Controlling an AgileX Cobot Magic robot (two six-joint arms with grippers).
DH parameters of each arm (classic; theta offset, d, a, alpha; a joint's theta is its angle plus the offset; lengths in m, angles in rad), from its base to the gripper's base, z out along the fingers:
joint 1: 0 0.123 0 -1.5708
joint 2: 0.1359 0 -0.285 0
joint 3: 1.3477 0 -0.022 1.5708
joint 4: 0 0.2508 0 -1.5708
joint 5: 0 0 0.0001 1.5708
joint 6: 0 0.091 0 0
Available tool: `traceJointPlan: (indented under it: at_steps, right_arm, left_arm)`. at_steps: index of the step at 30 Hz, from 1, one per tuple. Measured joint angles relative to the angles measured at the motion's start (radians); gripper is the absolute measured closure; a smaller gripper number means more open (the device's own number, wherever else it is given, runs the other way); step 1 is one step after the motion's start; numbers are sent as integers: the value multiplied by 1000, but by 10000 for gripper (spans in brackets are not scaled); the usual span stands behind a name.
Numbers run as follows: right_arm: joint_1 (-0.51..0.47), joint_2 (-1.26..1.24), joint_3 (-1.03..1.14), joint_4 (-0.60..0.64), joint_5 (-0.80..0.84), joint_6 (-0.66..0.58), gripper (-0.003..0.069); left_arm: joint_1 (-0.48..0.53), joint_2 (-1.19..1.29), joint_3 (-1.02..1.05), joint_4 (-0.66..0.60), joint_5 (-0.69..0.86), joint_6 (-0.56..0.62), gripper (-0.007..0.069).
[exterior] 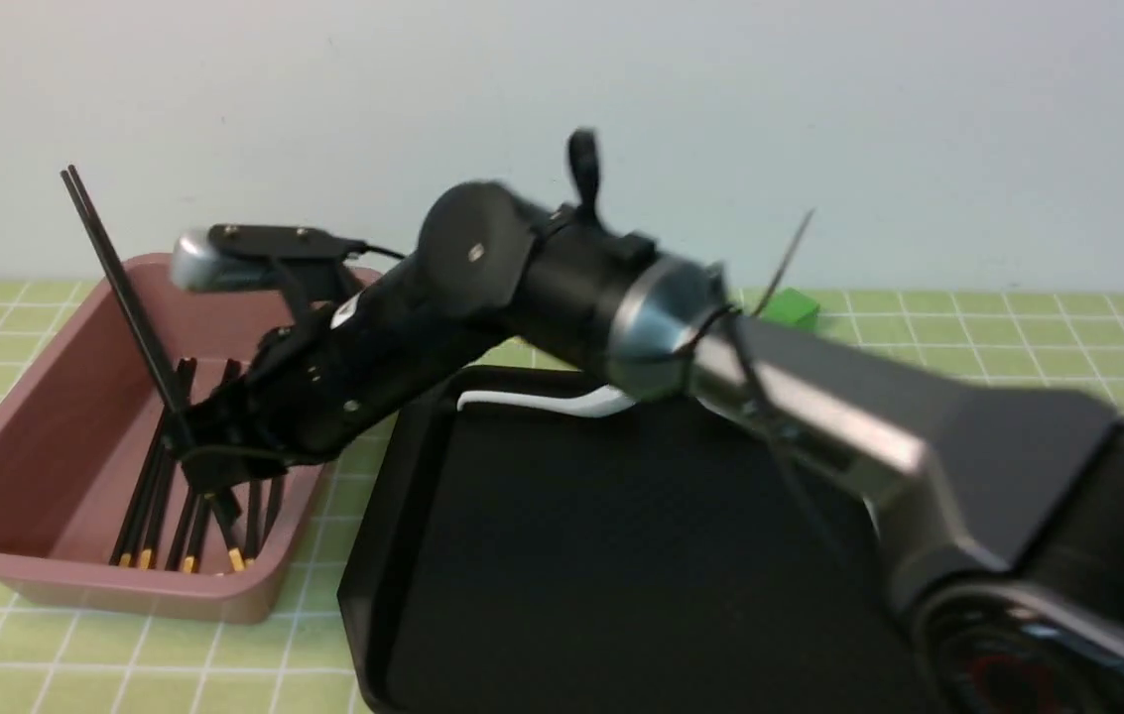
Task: On green tablecloth take chopsticks from black tray and put them in box.
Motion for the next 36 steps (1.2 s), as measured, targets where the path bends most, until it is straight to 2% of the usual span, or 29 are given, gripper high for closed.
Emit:
traceJointPlan:
  at_steps: [5, 9, 12, 17, 21, 22, 24, 30, 36]
  right_arm:
    - [-1, 90, -66, 0, -75, 61, 468]
    - [-1, 99, -69, -1, -74, 70, 417]
    - [-1, 90, -70, -15, -29, 73, 412]
    - [-8, 47, -72, -77, 81, 76, 470]
    - [-39, -75, -72, -212, 296, 98, 594]
    - [-41, -82, -72, -212, 296, 99, 599]
    - [-56, -166, -75, -309, 410, 106, 653]
    - [-64, -425, -56, -586, 473, 179, 669]
    - [-65, -706, 88, -676, 479, 221, 667]
  left_arm:
    - [0, 0, 0, 0, 0, 0, 386]
    - [0, 0, 0, 0, 0, 0, 386]
    - [0, 0, 0, 0, 0, 0, 386]
    - [0, 0, 0, 0, 0, 0, 386]
    - [0, 0, 0, 0, 0, 0, 386]
    - [0, 0, 0, 0, 0, 0, 386]
    - [0, 0, 0, 0, 0, 0, 386]
    - [0, 0, 0, 0, 0, 0, 386]
    - [0, 0, 0, 0, 0, 0, 386]
